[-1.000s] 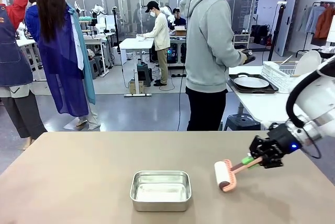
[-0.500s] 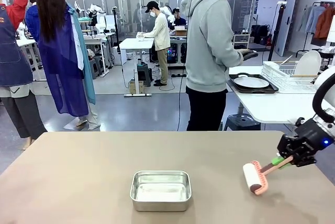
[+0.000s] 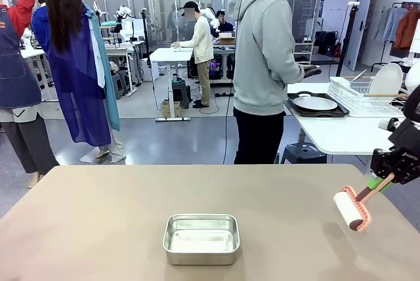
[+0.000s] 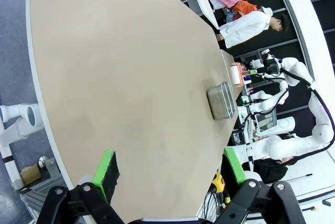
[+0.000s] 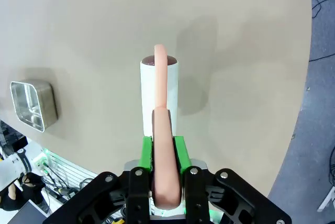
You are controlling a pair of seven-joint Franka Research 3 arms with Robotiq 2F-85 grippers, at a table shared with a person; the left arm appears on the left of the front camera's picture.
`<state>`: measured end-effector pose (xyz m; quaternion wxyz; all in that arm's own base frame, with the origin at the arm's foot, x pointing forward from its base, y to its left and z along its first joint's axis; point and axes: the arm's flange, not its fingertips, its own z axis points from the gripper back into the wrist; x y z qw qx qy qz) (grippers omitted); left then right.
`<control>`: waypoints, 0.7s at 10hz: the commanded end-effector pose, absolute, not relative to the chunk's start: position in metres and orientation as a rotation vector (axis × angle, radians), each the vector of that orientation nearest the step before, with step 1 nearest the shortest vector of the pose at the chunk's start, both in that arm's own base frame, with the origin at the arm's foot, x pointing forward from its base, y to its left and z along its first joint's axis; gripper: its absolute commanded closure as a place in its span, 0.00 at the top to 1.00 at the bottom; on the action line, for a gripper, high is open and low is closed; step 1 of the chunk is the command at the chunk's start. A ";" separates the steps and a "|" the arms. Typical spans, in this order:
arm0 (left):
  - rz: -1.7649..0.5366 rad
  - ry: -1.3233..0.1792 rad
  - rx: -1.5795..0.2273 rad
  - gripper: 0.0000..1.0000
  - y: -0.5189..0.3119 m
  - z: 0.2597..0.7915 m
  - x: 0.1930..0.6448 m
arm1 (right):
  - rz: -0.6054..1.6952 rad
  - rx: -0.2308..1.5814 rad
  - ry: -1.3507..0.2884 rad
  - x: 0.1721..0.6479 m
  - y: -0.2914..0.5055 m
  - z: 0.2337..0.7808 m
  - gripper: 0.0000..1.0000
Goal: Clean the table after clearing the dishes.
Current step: When the right (or left) Handle tray is removed, use the right hand (or left hand) to clean the right (or left) side of the table with the Lint Roller.
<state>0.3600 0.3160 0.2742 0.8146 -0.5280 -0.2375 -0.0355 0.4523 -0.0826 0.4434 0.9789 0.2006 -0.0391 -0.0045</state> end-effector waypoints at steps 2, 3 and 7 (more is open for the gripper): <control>-0.078 -0.493 -1.120 1.00 0.317 0.278 0.356 | 0.061 0.236 -0.156 0.429 -0.039 0.532 0.21; -0.078 -0.493 -1.120 1.00 0.317 0.278 0.356 | 0.064 0.229 -0.164 0.428 -0.037 0.534 0.21; -0.078 -0.493 -1.120 1.00 0.317 0.278 0.356 | 0.069 0.282 -0.157 0.439 -0.052 0.512 0.21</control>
